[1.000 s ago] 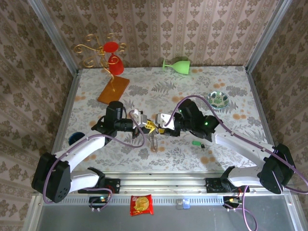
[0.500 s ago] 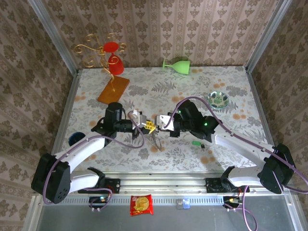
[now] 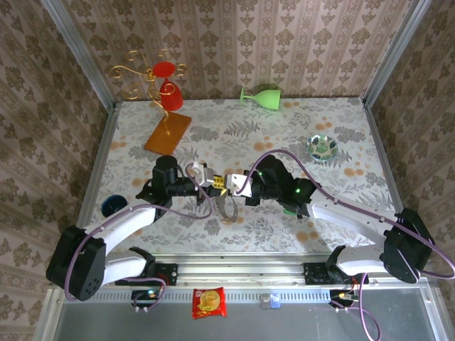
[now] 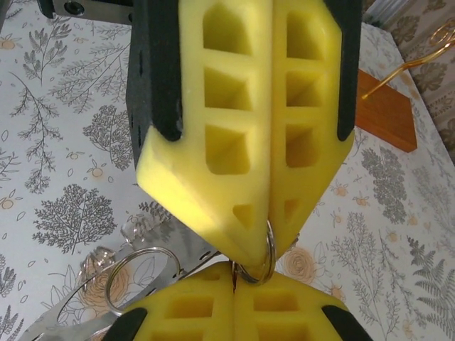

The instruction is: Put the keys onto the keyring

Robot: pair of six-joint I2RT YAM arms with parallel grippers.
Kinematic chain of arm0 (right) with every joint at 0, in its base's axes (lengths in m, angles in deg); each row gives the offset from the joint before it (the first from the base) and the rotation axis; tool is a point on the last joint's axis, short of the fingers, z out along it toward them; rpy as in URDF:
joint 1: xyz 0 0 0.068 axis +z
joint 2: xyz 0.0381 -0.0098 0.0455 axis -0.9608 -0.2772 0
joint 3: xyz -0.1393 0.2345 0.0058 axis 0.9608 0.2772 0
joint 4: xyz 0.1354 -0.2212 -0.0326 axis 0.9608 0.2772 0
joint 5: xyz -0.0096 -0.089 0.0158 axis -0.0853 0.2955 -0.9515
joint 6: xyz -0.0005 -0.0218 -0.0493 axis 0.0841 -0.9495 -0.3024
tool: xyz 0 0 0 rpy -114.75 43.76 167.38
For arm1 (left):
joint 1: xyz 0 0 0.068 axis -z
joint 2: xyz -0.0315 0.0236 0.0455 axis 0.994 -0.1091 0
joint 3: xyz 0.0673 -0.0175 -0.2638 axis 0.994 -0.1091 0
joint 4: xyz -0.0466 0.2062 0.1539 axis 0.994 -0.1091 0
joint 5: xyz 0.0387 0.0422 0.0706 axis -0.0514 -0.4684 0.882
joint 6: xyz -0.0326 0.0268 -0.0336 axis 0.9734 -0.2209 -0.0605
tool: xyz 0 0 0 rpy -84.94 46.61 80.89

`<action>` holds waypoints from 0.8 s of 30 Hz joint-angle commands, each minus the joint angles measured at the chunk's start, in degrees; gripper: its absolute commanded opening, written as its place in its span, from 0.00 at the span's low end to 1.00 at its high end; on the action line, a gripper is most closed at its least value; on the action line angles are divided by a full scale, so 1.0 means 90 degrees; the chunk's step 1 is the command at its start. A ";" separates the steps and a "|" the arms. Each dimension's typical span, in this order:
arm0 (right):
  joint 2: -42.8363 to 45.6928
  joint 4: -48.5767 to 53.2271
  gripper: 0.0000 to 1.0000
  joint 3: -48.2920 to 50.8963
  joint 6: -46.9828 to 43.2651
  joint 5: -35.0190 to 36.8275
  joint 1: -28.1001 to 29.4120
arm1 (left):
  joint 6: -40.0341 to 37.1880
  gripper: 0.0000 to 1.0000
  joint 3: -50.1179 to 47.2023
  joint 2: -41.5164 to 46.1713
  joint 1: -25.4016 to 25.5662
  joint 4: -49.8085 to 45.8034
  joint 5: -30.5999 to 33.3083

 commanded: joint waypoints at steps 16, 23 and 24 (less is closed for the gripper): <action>0.0708 -0.1081 0.50 0.0895 0.1995 -0.1433 -0.0761 | 0.0818 0.00 -0.0174 -0.0145 -0.0068 0.1309 -0.0269; 0.0429 -0.1590 0.49 0.1021 0.2297 -0.1305 -0.0741 | 0.1073 0.00 -0.0163 -0.0242 -0.0098 0.1589 -0.0315; 0.0383 -0.1674 0.48 0.1040 0.2315 -0.1268 -0.0741 | 0.1104 0.00 -0.0152 -0.0265 -0.0098 0.1630 -0.0341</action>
